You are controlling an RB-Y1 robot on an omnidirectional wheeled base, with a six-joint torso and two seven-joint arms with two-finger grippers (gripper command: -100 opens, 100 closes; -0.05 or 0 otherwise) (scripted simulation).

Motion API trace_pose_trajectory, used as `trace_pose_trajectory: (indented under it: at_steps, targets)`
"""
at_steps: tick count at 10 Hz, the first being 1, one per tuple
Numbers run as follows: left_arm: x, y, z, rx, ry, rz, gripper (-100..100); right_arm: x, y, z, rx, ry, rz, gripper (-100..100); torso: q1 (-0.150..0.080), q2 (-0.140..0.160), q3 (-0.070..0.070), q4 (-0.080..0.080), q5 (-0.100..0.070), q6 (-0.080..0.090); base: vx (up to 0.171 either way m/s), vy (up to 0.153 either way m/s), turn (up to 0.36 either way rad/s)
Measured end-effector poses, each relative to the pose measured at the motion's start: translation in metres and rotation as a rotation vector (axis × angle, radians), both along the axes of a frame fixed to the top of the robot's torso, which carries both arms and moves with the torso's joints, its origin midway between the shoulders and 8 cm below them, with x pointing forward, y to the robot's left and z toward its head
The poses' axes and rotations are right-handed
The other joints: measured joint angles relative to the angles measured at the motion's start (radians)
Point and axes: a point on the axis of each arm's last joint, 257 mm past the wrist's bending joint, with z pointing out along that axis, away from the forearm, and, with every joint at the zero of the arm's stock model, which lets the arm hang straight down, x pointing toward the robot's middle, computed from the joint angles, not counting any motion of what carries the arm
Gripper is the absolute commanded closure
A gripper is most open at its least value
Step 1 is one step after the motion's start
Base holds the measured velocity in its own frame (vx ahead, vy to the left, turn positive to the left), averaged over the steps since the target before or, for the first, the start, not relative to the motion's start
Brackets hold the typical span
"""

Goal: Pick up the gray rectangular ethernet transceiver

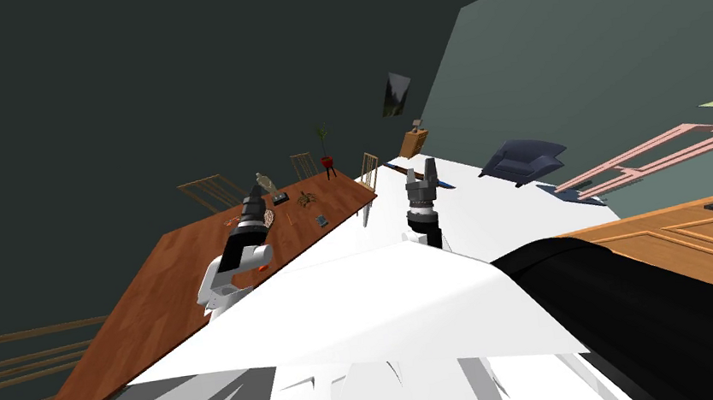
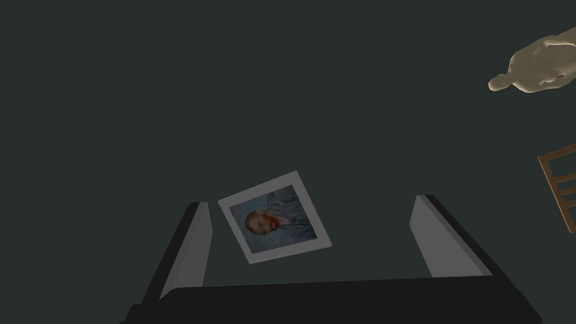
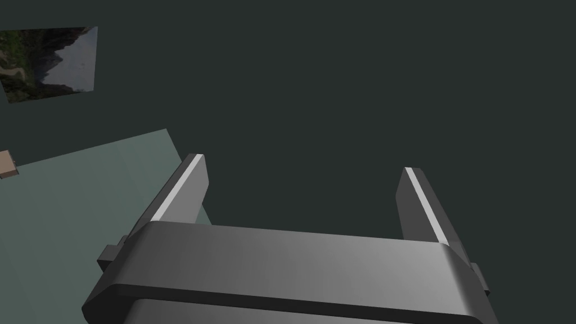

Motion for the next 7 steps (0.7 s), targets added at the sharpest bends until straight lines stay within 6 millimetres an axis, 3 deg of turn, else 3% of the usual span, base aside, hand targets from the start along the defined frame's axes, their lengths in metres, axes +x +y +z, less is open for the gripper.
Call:
trace_pose_trajectory:
  at_steps: [7]
  targets:
    - [0.023, 0.033, -0.037, 0.026, 0.164, 0.075, -100, 0.000, 0.000, 0.000, 0.000, 0.000, 0.000, 0, 0.001, 0.000, 0.000, 0.000, 0.000, 0.000, -0.001, -0.024, -0.026]
